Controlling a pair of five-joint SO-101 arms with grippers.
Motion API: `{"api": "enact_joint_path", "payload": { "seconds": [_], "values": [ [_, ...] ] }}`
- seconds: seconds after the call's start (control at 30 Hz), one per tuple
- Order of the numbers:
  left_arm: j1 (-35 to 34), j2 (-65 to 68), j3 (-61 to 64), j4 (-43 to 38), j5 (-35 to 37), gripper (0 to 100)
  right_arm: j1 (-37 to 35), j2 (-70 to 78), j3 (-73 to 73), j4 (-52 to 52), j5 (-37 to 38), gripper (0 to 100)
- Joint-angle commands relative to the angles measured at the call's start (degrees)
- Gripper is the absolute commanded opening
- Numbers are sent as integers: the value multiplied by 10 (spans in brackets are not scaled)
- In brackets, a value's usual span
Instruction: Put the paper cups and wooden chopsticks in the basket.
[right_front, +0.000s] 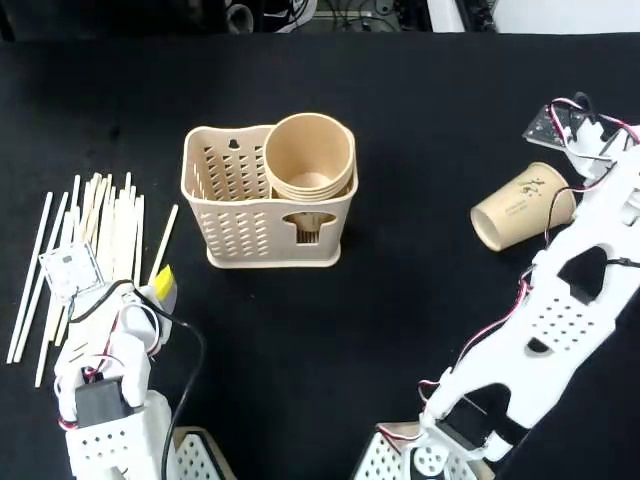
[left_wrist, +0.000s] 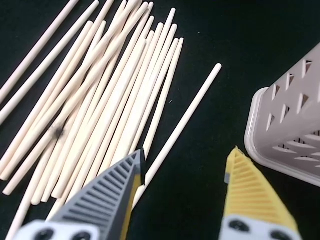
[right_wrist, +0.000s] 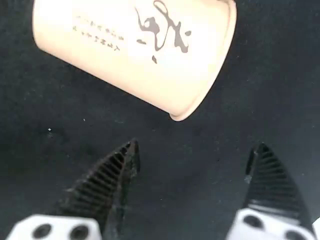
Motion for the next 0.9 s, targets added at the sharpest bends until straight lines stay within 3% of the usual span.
{"api": "enact_joint_path", "payload": {
  "seconds": [0.0, 0.33, 0.53, 0.7, 0.87],
  "values": [
    [5, -4, -2, -9, -5, 266, -11, 0, -27, 21, 33, 333],
    [6, -4, -2, -9, -5, 266, -21, -32, 80, 21, 111, 314],
    [6, -4, -2, -9, -5, 266, -30, -37, 109, 21, 121, 198],
    [6, -4, -2, -9, -5, 266, -8, -37, 112, 22, 119, 6],
    [6, -4, -2, -9, -5, 266, 33, -39, 136, 22, 121, 13]
  ]
}}
